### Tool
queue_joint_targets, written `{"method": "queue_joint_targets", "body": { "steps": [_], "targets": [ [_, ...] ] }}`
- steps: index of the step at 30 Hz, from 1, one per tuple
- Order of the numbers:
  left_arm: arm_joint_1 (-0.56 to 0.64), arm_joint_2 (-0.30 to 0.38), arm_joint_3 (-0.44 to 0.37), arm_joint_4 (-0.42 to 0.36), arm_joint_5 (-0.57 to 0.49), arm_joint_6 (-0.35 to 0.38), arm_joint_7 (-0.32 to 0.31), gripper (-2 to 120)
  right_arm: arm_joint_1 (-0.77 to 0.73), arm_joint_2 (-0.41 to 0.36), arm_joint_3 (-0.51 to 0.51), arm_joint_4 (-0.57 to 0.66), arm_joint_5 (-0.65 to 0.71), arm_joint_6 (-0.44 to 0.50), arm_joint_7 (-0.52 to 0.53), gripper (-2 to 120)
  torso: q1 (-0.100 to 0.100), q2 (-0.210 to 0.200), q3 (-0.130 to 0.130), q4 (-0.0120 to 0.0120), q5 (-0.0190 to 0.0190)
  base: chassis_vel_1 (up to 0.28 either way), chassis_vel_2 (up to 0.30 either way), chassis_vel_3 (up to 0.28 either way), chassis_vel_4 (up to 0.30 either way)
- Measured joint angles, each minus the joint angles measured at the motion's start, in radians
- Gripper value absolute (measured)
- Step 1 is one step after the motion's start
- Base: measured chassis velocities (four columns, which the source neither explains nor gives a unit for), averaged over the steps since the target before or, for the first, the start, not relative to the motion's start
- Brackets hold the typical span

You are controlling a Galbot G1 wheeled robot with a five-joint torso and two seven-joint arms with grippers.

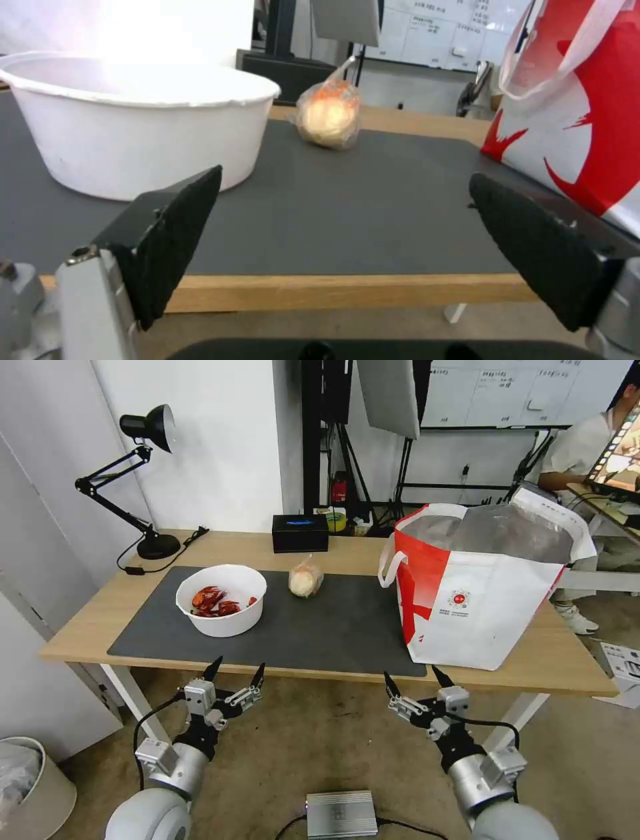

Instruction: Pick up the trash from the table and place it into the takeout bag.

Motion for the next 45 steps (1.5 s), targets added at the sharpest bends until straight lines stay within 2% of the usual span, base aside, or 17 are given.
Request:
{"method": "queue_joint_targets", "body": {
  "steps": [17, 34, 45],
  "targets": [
    [-0.005, 0.002, 0.001, 0.011, 0.0, -0.002, 0.001, 100, 0.005, 0.003, -0.002, -0.02, -0.025, 0.014, -0.016, 100, 0.0, 0.0, 0.0, 0.0, 0.0, 0.0, 0.0, 0.0, 0.0],
    [0.0, 0.0, -0.001, 0.006, -0.002, -0.005, 0.002, 100, 0.037, 0.003, -0.004, -0.005, 0.009, -0.022, -0.011, 100, 0.0, 0.0, 0.0, 0.0, 0.0, 0.0, 0.0, 0.0, 0.0],
    [0.002, 0.007, -0.004, 0.0, -0.002, -0.005, 0.002, 100, 0.215, -0.017, -0.041, -0.002, 0.122, -0.05, -0.082, 100, 0.0, 0.0, 0.0, 0.0001, 0.0, 0.0, 0.0, 0.0, 0.0]
  ]
}}
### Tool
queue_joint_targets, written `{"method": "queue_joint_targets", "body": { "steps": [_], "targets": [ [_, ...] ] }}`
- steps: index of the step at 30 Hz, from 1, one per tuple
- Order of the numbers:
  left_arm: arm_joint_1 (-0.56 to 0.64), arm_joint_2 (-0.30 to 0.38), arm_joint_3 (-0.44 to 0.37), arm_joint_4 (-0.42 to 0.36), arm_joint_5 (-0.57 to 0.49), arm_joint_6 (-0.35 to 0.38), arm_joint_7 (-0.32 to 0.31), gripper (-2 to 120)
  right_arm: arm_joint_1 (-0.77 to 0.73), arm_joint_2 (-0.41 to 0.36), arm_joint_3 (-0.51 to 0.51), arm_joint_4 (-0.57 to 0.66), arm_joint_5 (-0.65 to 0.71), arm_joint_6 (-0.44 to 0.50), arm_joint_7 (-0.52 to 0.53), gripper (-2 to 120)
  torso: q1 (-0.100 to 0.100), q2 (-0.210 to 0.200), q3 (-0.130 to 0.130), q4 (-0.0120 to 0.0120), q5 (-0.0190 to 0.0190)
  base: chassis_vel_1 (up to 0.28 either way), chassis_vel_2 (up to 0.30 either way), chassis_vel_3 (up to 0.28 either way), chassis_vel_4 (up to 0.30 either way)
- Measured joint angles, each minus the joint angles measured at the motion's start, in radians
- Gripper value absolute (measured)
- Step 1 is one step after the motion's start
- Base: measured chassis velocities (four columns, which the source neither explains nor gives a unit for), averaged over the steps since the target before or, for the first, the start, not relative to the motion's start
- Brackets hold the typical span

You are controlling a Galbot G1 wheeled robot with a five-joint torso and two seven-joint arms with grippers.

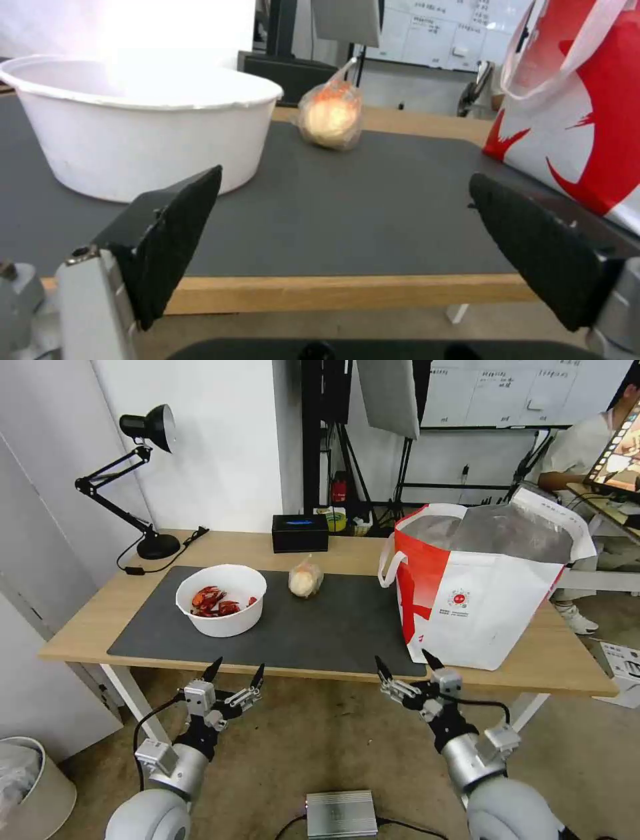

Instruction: Pick up the trash from the table and place it into the takeout bag.

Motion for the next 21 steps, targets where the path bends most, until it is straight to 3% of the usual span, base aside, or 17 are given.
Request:
{"method": "queue_joint_targets", "body": {
  "steps": [12, 21],
  "targets": [
    [0.008, 0.003, -0.001, -0.016, -0.002, 0.004, -0.002, 100, 0.388, -0.009, -0.133, -0.134, 0.142, -0.1, -0.059, 100, 0.0, 0.0, 0.0, 0.0, -0.0001, 0.0, 0.0, 0.0, 0.0],
    [0.017, -0.015, -0.005, -0.003, 0.005, 0.005, -0.003, 100, 0.723, 0.106, -0.326, -0.371, 0.205, -0.215, -0.025, 100, 0.0, 0.0, 0.0, 0.0001, -0.0003, 0.0, 0.0, 0.0, 0.0]
  ]
}}
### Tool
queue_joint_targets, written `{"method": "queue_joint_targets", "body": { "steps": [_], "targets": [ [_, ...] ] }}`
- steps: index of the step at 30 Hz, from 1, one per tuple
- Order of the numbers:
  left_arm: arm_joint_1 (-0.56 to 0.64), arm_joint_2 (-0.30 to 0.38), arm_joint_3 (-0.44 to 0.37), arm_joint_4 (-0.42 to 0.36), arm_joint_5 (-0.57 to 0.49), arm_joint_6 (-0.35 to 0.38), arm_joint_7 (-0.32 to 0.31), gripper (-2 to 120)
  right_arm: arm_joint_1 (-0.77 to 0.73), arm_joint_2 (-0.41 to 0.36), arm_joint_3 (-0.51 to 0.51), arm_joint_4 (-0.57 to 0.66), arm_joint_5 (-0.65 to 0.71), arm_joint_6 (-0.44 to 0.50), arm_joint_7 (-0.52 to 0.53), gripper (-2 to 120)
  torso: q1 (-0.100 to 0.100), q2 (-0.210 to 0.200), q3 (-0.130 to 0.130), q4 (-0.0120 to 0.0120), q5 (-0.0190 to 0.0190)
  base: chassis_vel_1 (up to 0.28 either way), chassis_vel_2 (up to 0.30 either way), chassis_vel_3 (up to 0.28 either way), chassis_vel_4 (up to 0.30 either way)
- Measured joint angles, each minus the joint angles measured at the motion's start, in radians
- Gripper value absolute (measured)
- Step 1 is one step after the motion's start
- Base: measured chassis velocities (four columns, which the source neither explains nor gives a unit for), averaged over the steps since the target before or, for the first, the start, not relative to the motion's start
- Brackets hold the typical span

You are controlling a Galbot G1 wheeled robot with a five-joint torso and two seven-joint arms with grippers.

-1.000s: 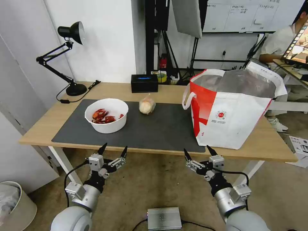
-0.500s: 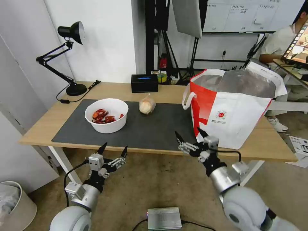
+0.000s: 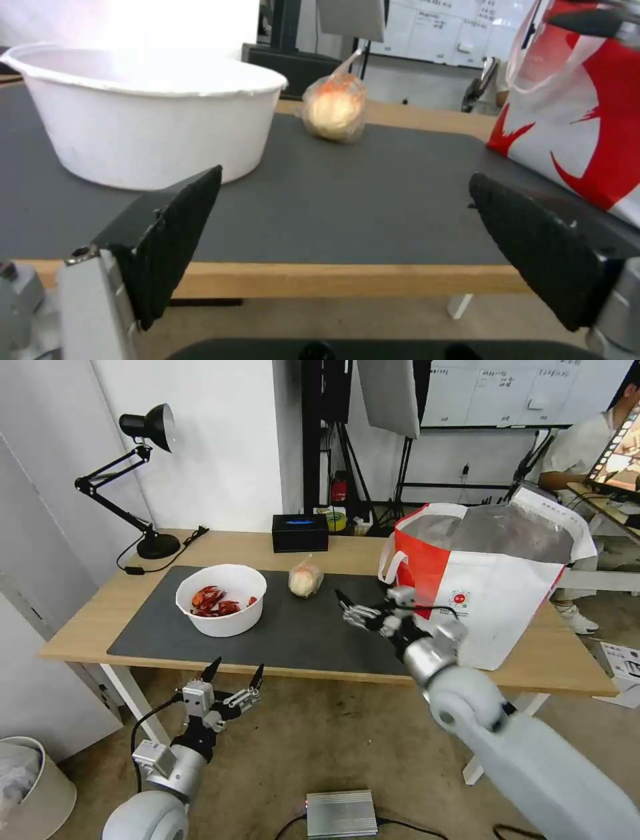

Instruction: Pick up the trash from the table and place it into the takeout bag.

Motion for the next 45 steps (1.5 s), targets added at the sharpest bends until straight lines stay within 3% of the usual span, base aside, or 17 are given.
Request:
{"method": "queue_joint_targets", "body": {
  "steps": [7, 19, 29, 45],
  "targets": [
    [0.003, -0.005, -0.007, 0.004, 0.003, 0.0, 0.0, 100, 0.19, 0.123, -0.092, -0.204, 0.007, -0.054, 0.023, 100, 0.0, 0.0, 0.0, 0.0001, 0.0001, 0.0, 0.0, 0.0, 0.0],
    [-0.001, 0.002, -0.024, 0.017, -0.004, 0.0, 0.019, 100, 0.363, 0.247, -0.133, -0.507, 0.075, -0.127, 0.002, 100, 0.0, 0.0, 0.0, -0.0001, 0.0002, 0.0, 0.0, 0.0, 0.0],
    [-0.012, 0.005, -0.011, 0.029, -0.004, -0.001, 0.019, 100, 0.415, 0.312, -0.14, -0.645, 0.076, -0.195, -0.047, 100, 0.0, 0.0, 0.0, -0.0001, 0.0002, 0.0, 0.0, 0.0, 0.0],
    [-0.02, 0.008, -0.003, 0.034, -0.008, -0.005, 0.019, 100, 0.507, 0.44, -0.142, -0.903, -0.031, -0.216, -0.173, 100, 0.0, 0.0, 0.0, 0.0, 0.0001, 0.0, 0.0, 0.0, 0.0]
  ]
}}
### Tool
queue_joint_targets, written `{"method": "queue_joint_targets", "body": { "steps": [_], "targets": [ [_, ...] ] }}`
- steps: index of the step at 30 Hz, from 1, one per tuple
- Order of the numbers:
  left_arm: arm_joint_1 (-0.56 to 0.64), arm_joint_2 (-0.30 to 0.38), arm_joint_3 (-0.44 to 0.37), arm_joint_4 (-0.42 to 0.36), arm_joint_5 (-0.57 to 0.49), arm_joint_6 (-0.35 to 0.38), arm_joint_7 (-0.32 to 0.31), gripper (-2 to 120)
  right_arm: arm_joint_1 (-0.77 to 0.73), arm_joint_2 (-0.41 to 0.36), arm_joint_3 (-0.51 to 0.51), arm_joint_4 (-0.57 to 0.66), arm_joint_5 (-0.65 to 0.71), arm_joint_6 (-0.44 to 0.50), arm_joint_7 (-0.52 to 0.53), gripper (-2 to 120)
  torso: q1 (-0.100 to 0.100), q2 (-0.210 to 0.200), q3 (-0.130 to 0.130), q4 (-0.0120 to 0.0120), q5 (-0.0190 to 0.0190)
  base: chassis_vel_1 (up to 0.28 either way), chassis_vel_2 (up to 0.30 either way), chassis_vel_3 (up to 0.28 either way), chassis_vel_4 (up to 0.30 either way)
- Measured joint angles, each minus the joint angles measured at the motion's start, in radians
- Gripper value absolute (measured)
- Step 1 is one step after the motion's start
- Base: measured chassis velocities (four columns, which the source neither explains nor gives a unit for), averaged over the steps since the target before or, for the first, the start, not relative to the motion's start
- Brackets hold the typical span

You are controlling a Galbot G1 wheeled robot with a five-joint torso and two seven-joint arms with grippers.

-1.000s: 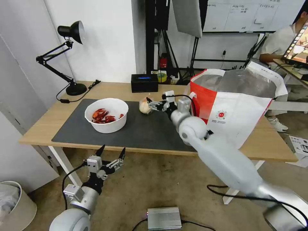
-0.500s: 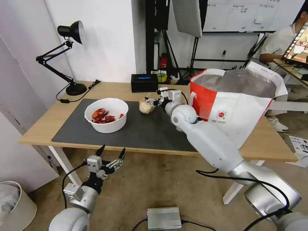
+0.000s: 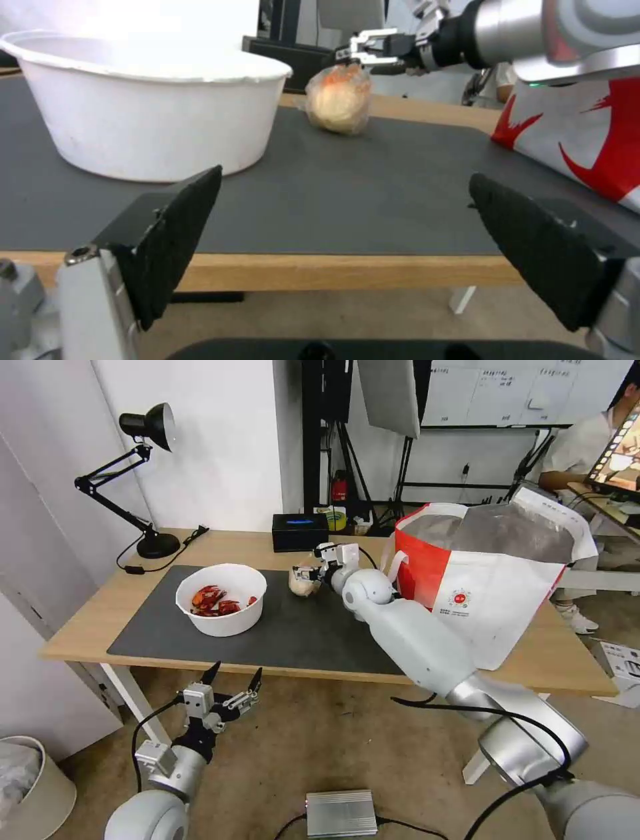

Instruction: Pick up the trash from the table and place it into the takeout bag.

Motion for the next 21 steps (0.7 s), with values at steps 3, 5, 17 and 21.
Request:
{"method": "queue_joint_targets", "body": {
  "steps": [3, 5, 17, 21],
  "targets": [
    [-0.001, 0.001, 0.003, 0.0, 0.0, 0.0, 0.0, 100, 0.003, 0.015, 0.002, -0.03, -0.014, -0.001, -0.009, 100, 0.0, 0.0, 0.0, 0.0, 0.0001, 0.0, 0.0, 0.0, 0.0],
    [-0.001, 0.001, 0.004, 0.001, 0.0, -0.001, 0.0, 100, 0.003, 0.02, 0.003, -0.043, -0.023, 0.0, -0.014, 100, 0.0, 0.0, 0.0, 0.0, 0.0001, 0.0, 0.0, 0.0, 0.0],
    [-0.004, 0.003, 0.015, 0.008, 0.0, -0.003, 0.0, 100, 0.002, 0.065, 0.015, -0.116, -0.066, 0.005, -0.044, 100, 0.0, 0.0, 0.0, -0.0001, 0.0001, 0.0, 0.0, 0.0, 0.0],
    [-0.004, 0.002, 0.021, 0.012, 0.002, -0.005, 0.0, 100, -0.001, 0.075, 0.025, -0.137, -0.073, 0.007, -0.054, 100, 0.0, 0.0, 0.0, -0.0001, 0.0001, 0.0, 0.0, 0.0, 0.0]
  ]
}}
